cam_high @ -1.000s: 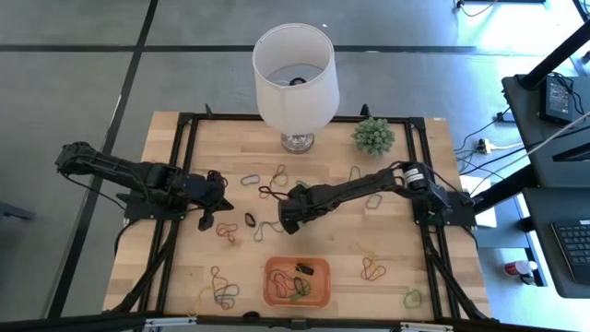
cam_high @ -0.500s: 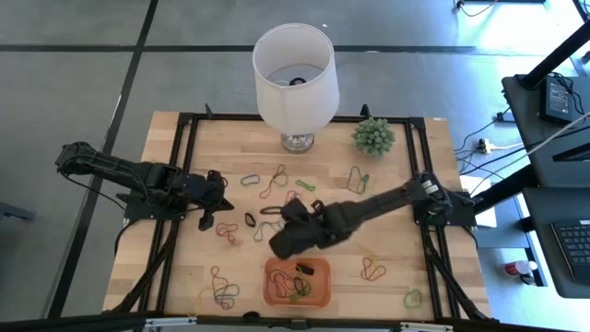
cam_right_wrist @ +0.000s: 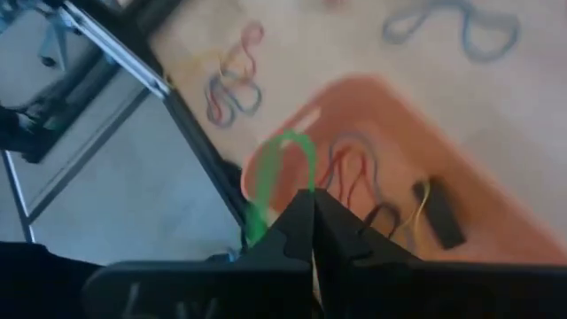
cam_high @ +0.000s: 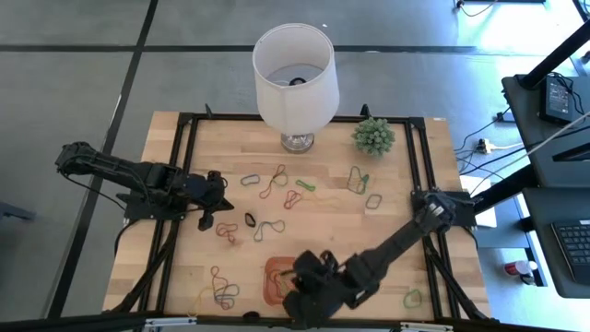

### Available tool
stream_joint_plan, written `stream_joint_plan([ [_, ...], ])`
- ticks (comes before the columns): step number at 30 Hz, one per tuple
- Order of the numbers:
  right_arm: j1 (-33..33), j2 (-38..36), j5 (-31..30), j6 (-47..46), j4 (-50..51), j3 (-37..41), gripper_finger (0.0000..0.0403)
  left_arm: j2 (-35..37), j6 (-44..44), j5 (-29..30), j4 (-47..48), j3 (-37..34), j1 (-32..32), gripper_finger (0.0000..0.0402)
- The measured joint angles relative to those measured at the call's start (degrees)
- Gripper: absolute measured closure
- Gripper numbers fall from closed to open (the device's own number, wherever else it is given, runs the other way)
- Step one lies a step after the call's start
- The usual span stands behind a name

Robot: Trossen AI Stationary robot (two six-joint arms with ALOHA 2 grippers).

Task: Pick and place rubber bands into bin
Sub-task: Put the green rubber band into the orange bin

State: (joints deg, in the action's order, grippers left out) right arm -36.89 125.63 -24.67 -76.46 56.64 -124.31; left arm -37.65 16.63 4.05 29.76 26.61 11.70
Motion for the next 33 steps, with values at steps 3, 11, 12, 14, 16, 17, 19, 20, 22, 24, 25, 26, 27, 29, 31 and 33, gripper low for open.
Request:
stream_joint_plan([
  [3, -0.4, 3.4, 1.0, -2.0, -2.4, 0.0, 0.0403, 0.0, -0.2, 0.0, 0.0, 0.0, 0.0, 0.0400],
  [11, 2.7, 11.4, 8.7, -4.2, -6.4, 0.0, 0.0403, 0.0, -2.3, 0.0, 0.0, 0.0, 0.0, 0.0400],
  [12, 3.1, 12.1, 9.5, -4.3, -6.1, 0.1, 0.0403, 0.0, -2.3, 0.0, 0.0, 0.0, 0.0, 0.0400],
  [14, 3.7, 12.9, 11.2, -4.3, -5.9, 0.1, 0.0403, 0.0, -2.3, 0.0, 0.0, 0.0, 0.0, 0.0400],
  [16, 4.2, 13.3, 12.6, -4.3, -5.2, 0.1, 0.0403, 0.0, -2.3, -0.2, 0.0, 0.0, 0.0, 0.0400],
  [17, 4.5, 13.3, 13.2, -4.3, -5.2, 0.1, 0.0403, 0.0, -2.3, -0.2, 0.0, 0.0, 0.0, 0.0400],
  [19, 4.9, 13.5, 15.1, -4.2, -5.0, 0.1, 0.0400, 0.0, -2.4, -0.2, 0.2, 0.0, 0.0, 0.0400],
  [20, 5.1, 13.5, 15.8, -4.3, -5.0, 0.1, 0.0396, 0.0, -2.3, -0.2, 0.3, 0.0, 0.0, 0.0400],
  [22, 5.2, 13.5, 16.2, -4.2, -5.1, 0.1, 0.0386, 0.0, -2.3, -0.2, 0.3, 0.0, 0.0, 0.0400],
  [24, 5.2, 13.5, 16.5, -4.0, -5.0, 0.1, 0.0371, 0.0, -2.3, -0.2, 0.3, 0.0, 0.0, 0.0400],
  [25, 5.2, 13.5, 16.6, -4.0, -4.9, 0.1, 0.0363, 0.0, -2.3, -0.2, 0.3, 0.0, 0.0, 0.0400],
  [26, 5.2, 13.5, 16.7, -4.0, -4.9, 0.1, 0.0355, 0.0, -2.3, -0.2, 0.3, 0.0, 0.0, 0.0400],
  [27, 5.2, 13.5, 16.8, -4.0, -4.9, 0.1, 0.0345, 0.0, -2.3, -0.2, 0.3, 0.0, 0.0, 0.0400],
  [29, 5.2, 13.5, 16.8, -4.0, -4.5, 0.1, 0.0328, 0.0, -2.3, -0.2, 0.3, 0.0, 0.0, 0.0400],
  [31, 5.2, 13.5, 16.8, -4.0, -4.1, 0.1, 0.0310, 0.0, -2.3, -0.2, 0.3, 0.0, 0.0, 0.0400],
  [33, 5.2, 13.5, 16.8, -4.0, -4.0, 0.1, 0.0293, 0.0, -2.3, -0.2, 0.3, 0.0, 0.0, 0.0400],
])
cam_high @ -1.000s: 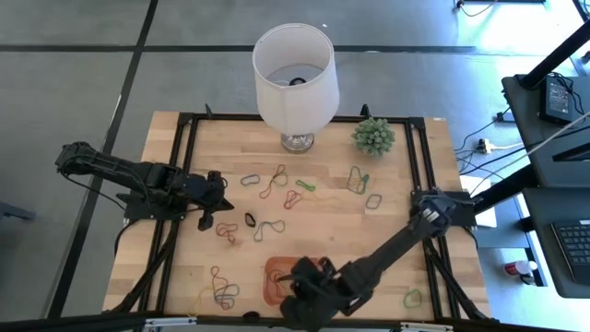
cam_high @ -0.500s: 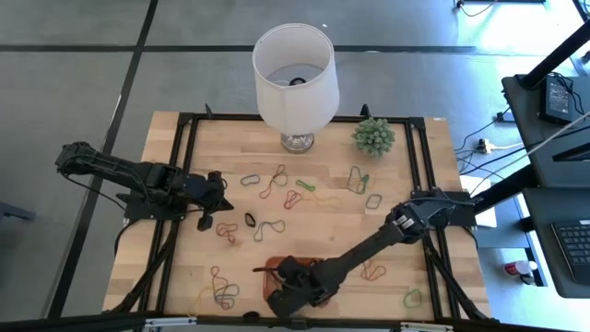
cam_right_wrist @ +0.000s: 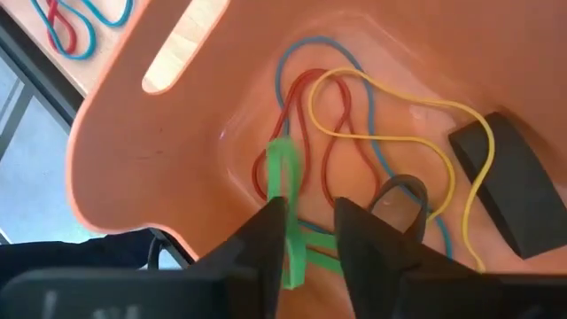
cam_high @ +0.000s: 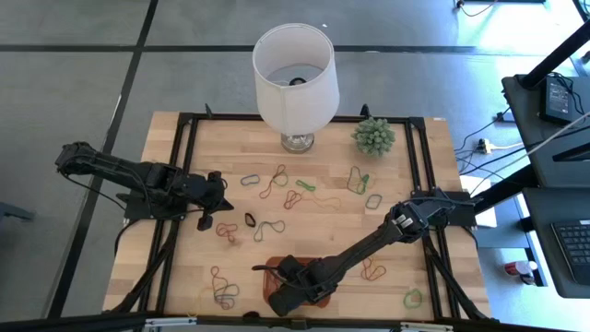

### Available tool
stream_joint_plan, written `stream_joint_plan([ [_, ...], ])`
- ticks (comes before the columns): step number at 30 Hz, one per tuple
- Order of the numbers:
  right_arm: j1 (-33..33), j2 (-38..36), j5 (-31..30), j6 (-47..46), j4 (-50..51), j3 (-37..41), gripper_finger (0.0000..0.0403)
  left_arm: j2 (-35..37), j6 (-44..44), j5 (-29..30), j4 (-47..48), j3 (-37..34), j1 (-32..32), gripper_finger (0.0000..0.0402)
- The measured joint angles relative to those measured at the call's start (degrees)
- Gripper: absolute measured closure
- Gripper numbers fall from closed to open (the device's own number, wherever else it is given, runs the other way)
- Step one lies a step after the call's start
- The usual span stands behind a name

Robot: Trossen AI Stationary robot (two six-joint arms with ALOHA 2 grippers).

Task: Pick and place rubber bands into bin
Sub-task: Put the green rubber band into the orange bin, then put the red rubber band into the orange bin

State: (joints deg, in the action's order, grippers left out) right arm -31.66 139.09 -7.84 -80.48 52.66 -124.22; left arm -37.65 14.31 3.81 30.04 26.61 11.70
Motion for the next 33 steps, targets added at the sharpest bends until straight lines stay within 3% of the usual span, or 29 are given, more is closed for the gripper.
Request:
stream_joint_plan([
  [5, 0.1, 0.0, 0.1, 0.0, 0.7, 0.0, 0.0266, 0.0, 0.0, 0.0, 0.0, 0.0, 0.0, 0.0400],
  [10, 0.8, 0.0, 2.9, -0.1, 1.2, -0.5, 0.0271, 0.0, 0.0, 0.0, 0.0, 0.0, 0.0, 0.0400],
  [14, 0.8, 0.0, 2.4, 4.1, 1.4, -4.0, 0.0288, 0.0, 0.3, -0.4, -0.1, 0.0, 0.0, 0.0400],
  [19, 0.1, -0.2, -5.6, 15.6, 5.1, -10.9, 0.0317, 0.0, 1.4, -0.8, -0.2, 0.0, 0.0, 0.0400],
  [26, 0.6, -3.3, -8.2, 22.9, 4.7, -8.9, 0.0390, 0.0, 1.4, -0.7, -1.0, 0.0, 0.0, 0.0400],
  [30, 1.2, -3.3, -8.2, 28.4, 4.8, -8.9, 0.0395, 0.0, 1.4, -0.4, -3.0, 0.0, 0.0, 0.0400],
  [33, 1.8, -3.6, -8.2, 31.2, 10.2, -8.8, 0.0398, -0.2, 1.4, 1.2, -4.1, 0.0, 0.0, 0.0400],
])
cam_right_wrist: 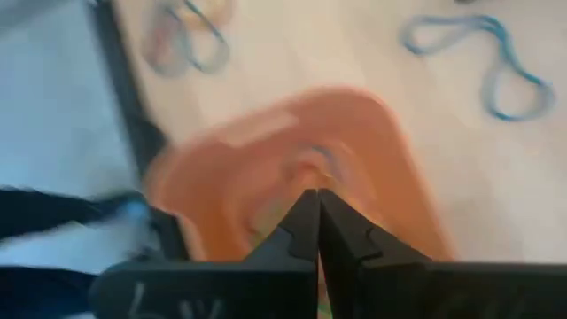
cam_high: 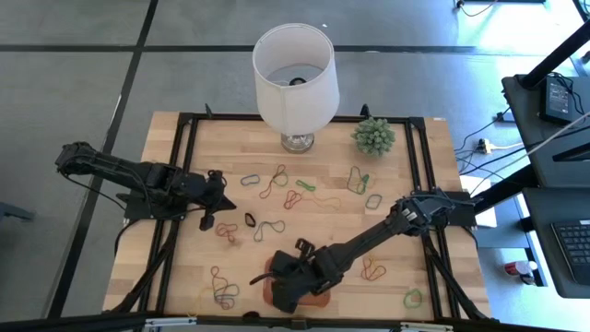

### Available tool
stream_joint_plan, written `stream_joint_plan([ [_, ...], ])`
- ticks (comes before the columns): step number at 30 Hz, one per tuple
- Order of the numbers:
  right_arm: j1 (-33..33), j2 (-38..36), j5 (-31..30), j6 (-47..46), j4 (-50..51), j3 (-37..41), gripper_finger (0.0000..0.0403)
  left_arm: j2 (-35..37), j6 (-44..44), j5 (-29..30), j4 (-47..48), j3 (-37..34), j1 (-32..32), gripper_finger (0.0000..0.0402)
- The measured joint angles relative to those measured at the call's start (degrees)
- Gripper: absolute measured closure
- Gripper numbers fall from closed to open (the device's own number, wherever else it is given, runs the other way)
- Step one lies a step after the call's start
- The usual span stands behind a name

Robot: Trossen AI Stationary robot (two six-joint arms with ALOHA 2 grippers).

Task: Pick and place rubber bands into bin
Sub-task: Put the red rubber band into the orange bin

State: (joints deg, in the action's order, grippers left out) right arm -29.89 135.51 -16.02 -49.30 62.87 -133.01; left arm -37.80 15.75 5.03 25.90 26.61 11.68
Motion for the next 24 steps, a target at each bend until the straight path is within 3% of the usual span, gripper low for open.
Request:
stream_joint_plan([
  [7, 0.5, -4.8, -4.7, 3.4, 16.4, 0.8, 0.0401, -2.7, 0.0, 1.5, -3.0, 0.0, -0.7, 0.0400],
  [12, 0.9, -14.5, -6.4, 4.7, 18.7, 13.2, 0.0401, -7.8, 0.0, 1.5, -9.8, 0.0, -1.5, 0.0400],
  [17, 1.2, -29.6, -6.4, 4.9, 3.4, 36.7, 0.0401, -13.8, -0.9, 2.2, -14.7, 2.2, -2.6, 0.0400],
  [24, 1.3, -49.1, -3.2, 6.3, -24.4, 67.7, 0.0401, -23.7, -2.0, 6.9, -9.4, 13.3, -5.1, 0.0400],
])
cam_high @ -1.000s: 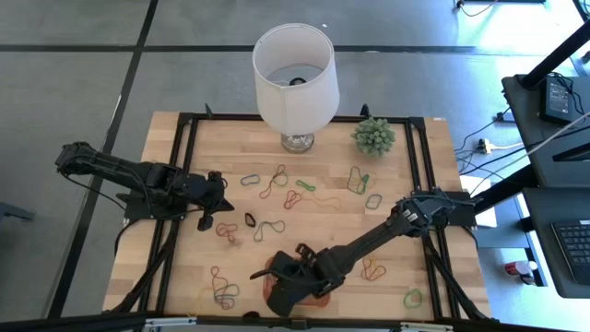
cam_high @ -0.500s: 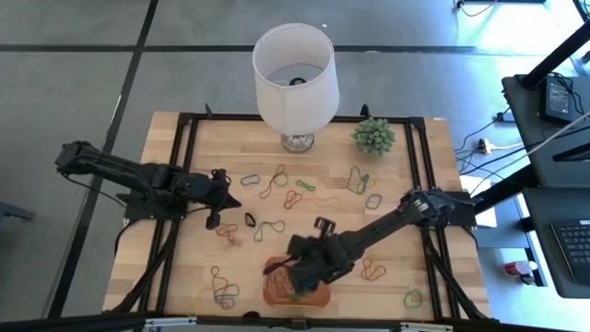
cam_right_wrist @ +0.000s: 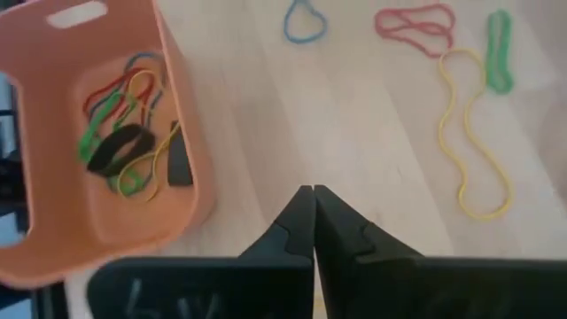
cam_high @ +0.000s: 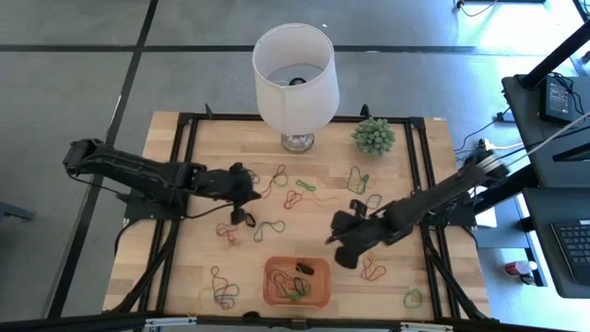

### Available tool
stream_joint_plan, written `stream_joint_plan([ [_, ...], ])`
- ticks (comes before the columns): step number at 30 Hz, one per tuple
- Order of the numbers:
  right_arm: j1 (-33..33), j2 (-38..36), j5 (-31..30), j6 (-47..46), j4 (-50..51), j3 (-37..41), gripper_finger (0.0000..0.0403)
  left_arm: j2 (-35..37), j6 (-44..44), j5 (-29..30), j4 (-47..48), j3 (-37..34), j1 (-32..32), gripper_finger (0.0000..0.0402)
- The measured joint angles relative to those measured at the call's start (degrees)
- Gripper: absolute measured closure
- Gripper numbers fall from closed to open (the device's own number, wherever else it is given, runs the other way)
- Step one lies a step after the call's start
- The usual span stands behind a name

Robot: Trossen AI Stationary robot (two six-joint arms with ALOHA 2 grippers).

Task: Pick and place rubber bands into bin
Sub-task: Put the red rubber band into the orange bin

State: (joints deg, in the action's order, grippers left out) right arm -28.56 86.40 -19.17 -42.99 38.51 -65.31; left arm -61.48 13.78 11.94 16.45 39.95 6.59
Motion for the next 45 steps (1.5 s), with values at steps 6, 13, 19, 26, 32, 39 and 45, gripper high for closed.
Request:
stream_joint_plan([
  [6, 0.0, -12.9, 1.4, 0.1, -10.7, 16.8, 0.0401, -9.3, 1.5, 2.3, 7.8, 11.2, -3.8, 0.0400],
  [13, 0.0, -27.8, 3.4, 1.3, -18.3, 32.8, 0.0401, -19.2, 8.0, 3.2, 14.2, 21.0, -9.5, 0.0400],
  [19, 0.0, -38.6, 3.9, 1.2, -25.9, 44.1, 0.0399, -23.3, 8.0, -1.3, 16.1, 24.1, -12.8, 0.0400],
  [26, 0.0, -44.2, 3.8, -2.1, -27.8, 50.6, 0.0396, -24.5, 8.0, -3.1, 17.4, 24.5, -16.2, 0.0400],
  [32, 0.0, -44.1, 3.3, -7.1, -29.0, 51.5, 0.0396, -25.8, 3.7, -5.5, 21.6, 24.5, -19.9, 0.0366],
  [39, 0.0, -44.1, -2.7, -7.6, -30.3, 51.5, 0.0395, -31.7, 3.6, -7.2, 23.2, 24.5, -20.9, 0.0277],
  [45, 0.1, -44.1, -8.2, -7.6, -31.2, 51.4, 0.0395, -37.7, 6.2, -11.7, 22.9, 24.5, -19.6, 0.0239],
])
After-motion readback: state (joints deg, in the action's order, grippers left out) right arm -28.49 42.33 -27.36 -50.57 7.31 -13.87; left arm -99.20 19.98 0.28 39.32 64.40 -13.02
